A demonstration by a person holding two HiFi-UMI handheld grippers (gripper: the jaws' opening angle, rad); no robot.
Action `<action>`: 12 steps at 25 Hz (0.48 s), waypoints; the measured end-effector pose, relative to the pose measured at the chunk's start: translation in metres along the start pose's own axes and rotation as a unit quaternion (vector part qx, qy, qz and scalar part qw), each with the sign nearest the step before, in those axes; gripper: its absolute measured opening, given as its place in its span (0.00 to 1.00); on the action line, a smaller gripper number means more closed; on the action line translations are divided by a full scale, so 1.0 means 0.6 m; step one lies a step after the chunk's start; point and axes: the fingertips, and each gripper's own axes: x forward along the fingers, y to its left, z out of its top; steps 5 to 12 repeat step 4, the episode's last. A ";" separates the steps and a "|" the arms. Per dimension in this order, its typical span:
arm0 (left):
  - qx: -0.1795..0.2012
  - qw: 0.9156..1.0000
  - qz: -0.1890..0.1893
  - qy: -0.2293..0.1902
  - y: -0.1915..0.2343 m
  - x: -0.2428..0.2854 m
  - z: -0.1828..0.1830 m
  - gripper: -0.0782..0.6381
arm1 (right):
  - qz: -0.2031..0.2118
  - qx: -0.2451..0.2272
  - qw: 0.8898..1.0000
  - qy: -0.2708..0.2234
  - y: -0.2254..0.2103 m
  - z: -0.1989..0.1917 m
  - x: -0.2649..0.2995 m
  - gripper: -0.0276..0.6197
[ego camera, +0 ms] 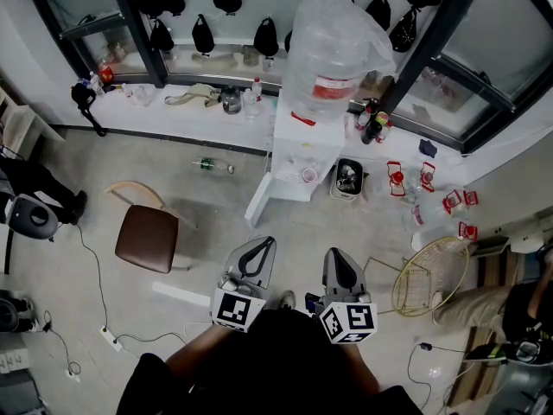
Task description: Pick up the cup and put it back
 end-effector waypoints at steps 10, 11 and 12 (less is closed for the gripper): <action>0.000 1.000 -0.001 -0.002 0.004 0.000 0.006 0.12 | -0.001 0.001 1.000 0.000 0.003 0.003 0.004 0.03; 0.000 1.000 -0.001 -0.002 0.004 0.000 0.006 0.12 | -0.001 0.001 1.000 0.000 0.003 0.003 0.004 0.03; 0.000 1.000 -0.001 -0.002 0.004 0.000 0.006 0.12 | -0.001 0.001 1.000 0.000 0.003 0.003 0.004 0.03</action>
